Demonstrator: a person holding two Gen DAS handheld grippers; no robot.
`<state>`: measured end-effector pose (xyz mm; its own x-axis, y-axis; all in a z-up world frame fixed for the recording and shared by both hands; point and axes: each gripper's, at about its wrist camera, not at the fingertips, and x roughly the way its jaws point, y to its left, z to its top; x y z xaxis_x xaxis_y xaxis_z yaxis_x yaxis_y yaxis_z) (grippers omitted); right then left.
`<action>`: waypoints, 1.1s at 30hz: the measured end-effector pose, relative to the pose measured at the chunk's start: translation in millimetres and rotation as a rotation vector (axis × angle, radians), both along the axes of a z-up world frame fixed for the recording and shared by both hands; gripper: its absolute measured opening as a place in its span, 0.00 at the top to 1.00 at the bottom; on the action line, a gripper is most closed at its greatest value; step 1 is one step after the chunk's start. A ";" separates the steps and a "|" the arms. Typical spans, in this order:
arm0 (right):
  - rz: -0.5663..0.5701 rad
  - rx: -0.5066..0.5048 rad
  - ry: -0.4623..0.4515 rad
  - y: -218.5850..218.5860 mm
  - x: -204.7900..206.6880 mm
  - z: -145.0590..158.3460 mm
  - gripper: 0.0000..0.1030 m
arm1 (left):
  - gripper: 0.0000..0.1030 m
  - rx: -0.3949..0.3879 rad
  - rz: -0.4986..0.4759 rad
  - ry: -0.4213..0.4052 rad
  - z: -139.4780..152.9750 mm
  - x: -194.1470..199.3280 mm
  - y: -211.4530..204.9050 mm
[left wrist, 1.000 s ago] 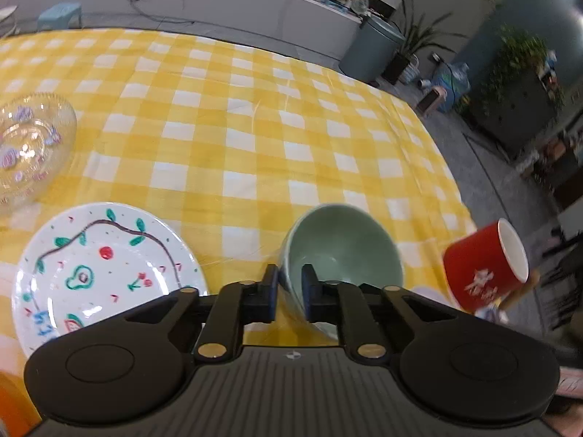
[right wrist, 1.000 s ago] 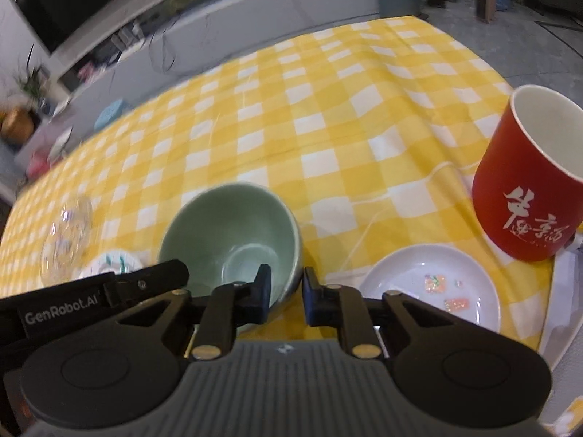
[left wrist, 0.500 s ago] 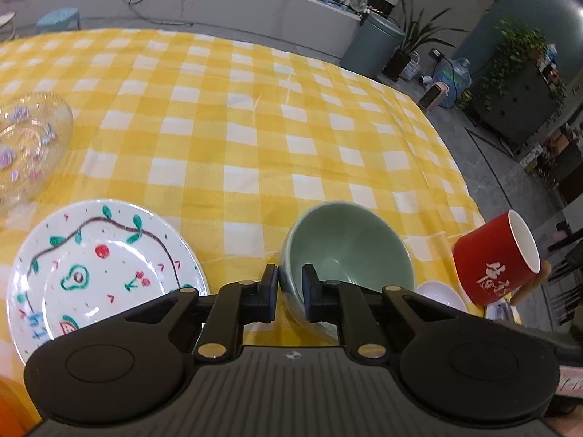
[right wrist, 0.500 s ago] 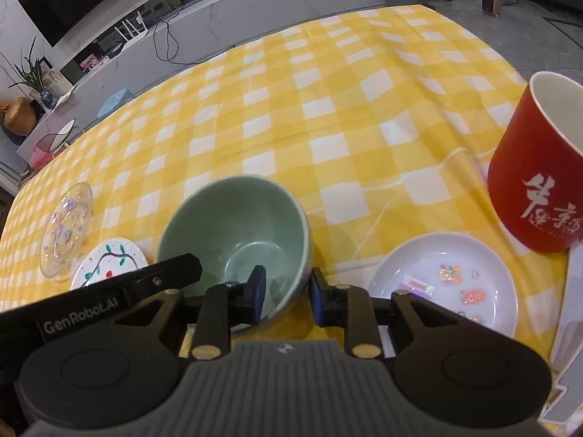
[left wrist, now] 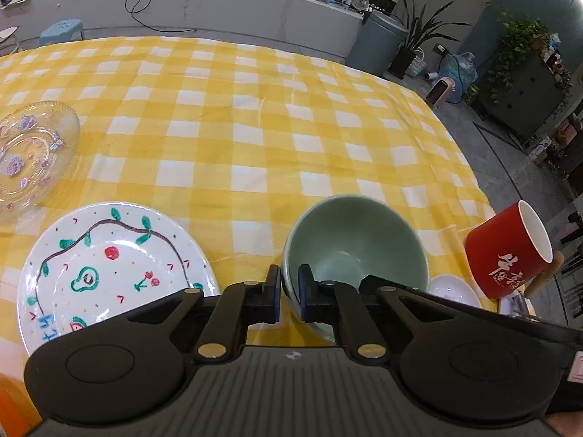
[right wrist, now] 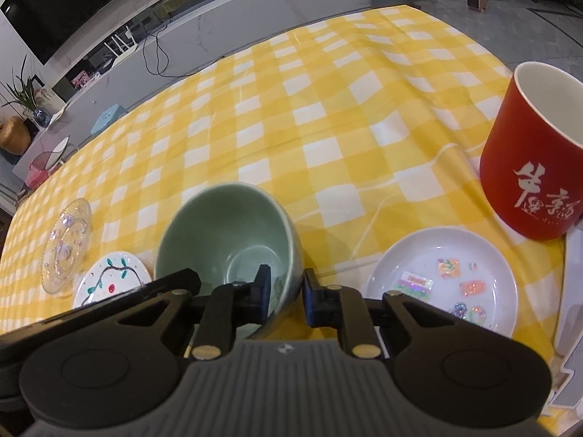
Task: Organize plates and bowls
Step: 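Lift the pale green bowl with both grippers and carry it over the steel bowls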
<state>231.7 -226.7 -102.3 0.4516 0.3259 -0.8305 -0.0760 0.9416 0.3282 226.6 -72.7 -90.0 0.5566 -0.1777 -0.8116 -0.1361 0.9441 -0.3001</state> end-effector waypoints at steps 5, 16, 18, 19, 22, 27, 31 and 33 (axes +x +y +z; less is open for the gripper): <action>-0.009 0.021 0.001 -2.1 -1.1 1.7 0.86 | 0.92 -0.009 0.007 0.011 -0.7 -1.2 3.3; -0.004 0.062 -0.002 -3.3 -6.9 9.8 0.86 | 0.92 0.018 0.014 -0.003 10.1 -9.5 3.4; 0.000 0.073 -0.001 -3.8 -8.4 11.8 0.87 | 0.92 0.022 0.016 -0.005 13.6 -11.1 4.1; 0.003 0.076 -0.002 -3.7 -9.0 12.7 0.87 | 0.92 0.025 0.017 -0.008 15.7 -12.4 4.1; -0.003 0.091 -0.005 -4.4 -10.8 16.1 0.88 | 0.92 0.035 0.020 -0.017 22.1 -16.1 2.9; 0.016 0.095 -0.023 -1.8 -16.5 24.5 0.89 | 0.92 0.062 0.034 -0.027 32.8 -25.5 1.6; 0.027 0.127 -0.030 -1.5 -23.4 32.2 0.89 | 0.92 0.058 0.054 -0.029 45.5 -35.8 6.7; 0.037 0.142 -0.042 -0.3 -28.7 39.4 0.89 | 0.92 0.068 0.057 -0.036 53.1 -40.8 8.8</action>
